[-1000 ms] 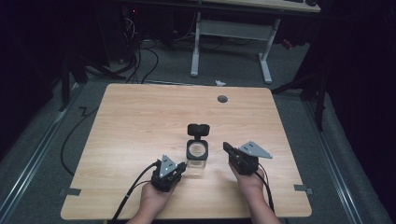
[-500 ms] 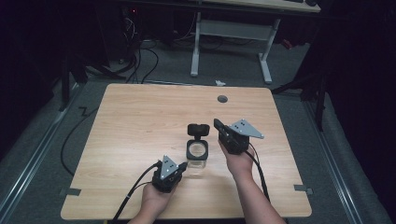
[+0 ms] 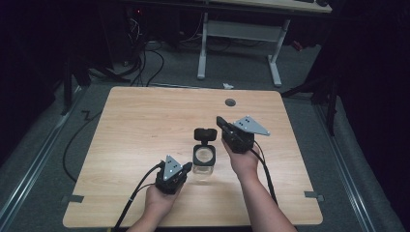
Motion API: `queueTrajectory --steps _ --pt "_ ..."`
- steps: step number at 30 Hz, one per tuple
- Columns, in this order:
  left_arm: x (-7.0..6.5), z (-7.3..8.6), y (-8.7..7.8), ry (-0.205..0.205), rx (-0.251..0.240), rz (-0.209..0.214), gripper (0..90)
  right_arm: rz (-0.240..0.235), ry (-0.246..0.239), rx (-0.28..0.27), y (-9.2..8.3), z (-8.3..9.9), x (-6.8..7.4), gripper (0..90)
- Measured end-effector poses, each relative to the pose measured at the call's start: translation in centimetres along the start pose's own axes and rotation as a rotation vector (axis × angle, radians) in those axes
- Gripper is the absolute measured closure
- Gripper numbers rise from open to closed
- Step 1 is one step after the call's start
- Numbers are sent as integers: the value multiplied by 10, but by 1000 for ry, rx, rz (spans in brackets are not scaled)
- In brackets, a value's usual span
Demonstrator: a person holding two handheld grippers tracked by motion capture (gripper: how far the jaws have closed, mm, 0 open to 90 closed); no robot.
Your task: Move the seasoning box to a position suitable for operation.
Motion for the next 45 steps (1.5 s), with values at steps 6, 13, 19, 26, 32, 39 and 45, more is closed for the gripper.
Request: queueTrajectory --steps 6,13,19,26,32,39,45 --pt "-9 -7 6 3 -13 17 900 -17 -1 13 3 3 4 899" --pt "-10 -8 8 1 -13 21 900 -36 -21 39 7 9 10 899" --pt "-11 -6 8 2 -10 21 900 -53 -31 62 8 17 16 899" --pt "-11 -3 7 -6 -9 21 900 -69 -47 78 -8 39 25 893" --pt "-6 8 0 -11 11 11 900 -77 -40 114 -20 69 26 893" --pt "8 13 -13 -16 21 -27 900 -72 -21 106 -35 81 22 883" --pt "28 -4 -23 -13 0 -68 885 -39 -15 124 -49 91 3 851"
Point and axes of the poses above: each handheld gripper's, and its own axes: y roughly forward along the jaws, z roughly out of its underside, x roughly to its left, the point moved 8 cm from there along y, roughly forward along the jaws, and after that the axes turned 11 degrees about z, right-handed, at the moved point
